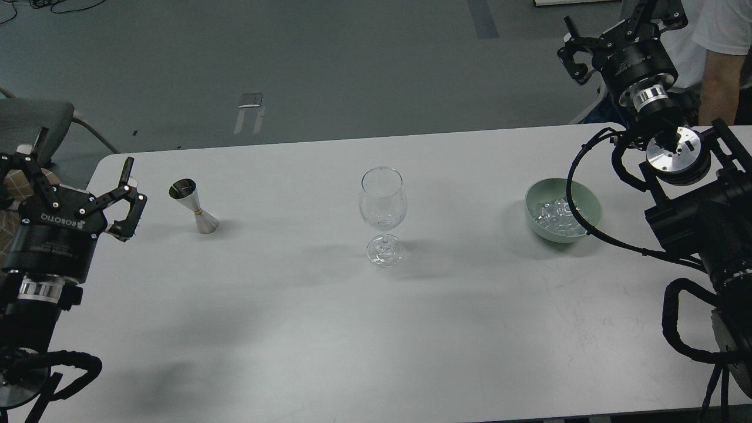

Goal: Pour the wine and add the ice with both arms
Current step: 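Lower the left gripper toward the silver jigger cup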

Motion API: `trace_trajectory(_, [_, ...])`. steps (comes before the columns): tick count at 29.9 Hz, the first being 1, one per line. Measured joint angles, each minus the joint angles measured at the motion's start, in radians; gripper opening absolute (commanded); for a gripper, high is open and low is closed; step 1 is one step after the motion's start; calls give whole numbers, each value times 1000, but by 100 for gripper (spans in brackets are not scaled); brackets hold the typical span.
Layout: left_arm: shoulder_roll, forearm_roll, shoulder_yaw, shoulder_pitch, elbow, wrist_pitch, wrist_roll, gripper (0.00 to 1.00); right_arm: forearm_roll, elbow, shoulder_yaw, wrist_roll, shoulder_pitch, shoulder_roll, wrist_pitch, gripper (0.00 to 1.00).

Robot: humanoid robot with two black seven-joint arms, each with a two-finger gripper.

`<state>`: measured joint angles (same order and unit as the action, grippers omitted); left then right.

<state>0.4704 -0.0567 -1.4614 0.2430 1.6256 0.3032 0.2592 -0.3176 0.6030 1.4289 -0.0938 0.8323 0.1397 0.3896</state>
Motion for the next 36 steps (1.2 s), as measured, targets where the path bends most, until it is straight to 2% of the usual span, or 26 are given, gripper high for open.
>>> trace_trajectory(3, [-81, -9, 8, 40, 1, -15, -1, 98, 0, 0, -1, 0, -2, 1, 0, 100])
trace_trajectory(9, [-175, -7, 10, 57, -7, -99, -46, 96, 0, -1, -1, 0, -16, 1, 0, 100])
trace_trajectory(13, [-250, -6, 10, 33, -58, -181, -59, 96, 0, 10, -1, -1, -31, 5, -1, 100])
trace_trajectory(17, [-324, -14, 13, -23, -105, -221, -59, 96, 0, 37, 0, -1, -53, 7, -3, 100])
trace_trajectory(24, [-347, -15, 13, -55, -113, -256, -61, 95, 0, 47, 4, -1, -68, 19, -3, 100])
trace_trajectory(26, [-347, -13, 13, -58, -113, -256, -71, 89, 0, 48, 5, -1, -74, 19, -3, 100])
trace_trajectory(28, [-348, -7, 12, -63, -110, -257, -96, 86, 0, 48, 6, -1, -78, 20, -3, 100])
trace_trajectory(31, [-351, -1, 8, -71, -102, -275, -187, 86, 0, 49, 7, -2, -80, 20, -3, 100])
trace_trajectory(33, [-365, 0, 7, -78, -95, -302, -226, 87, 0, 49, 7, -2, -80, 20, -3, 100])
trace_trajectory(36, [-382, 0, 4, -107, -90, -359, -244, 92, 0, 49, 7, -2, -81, 20, -3, 100])
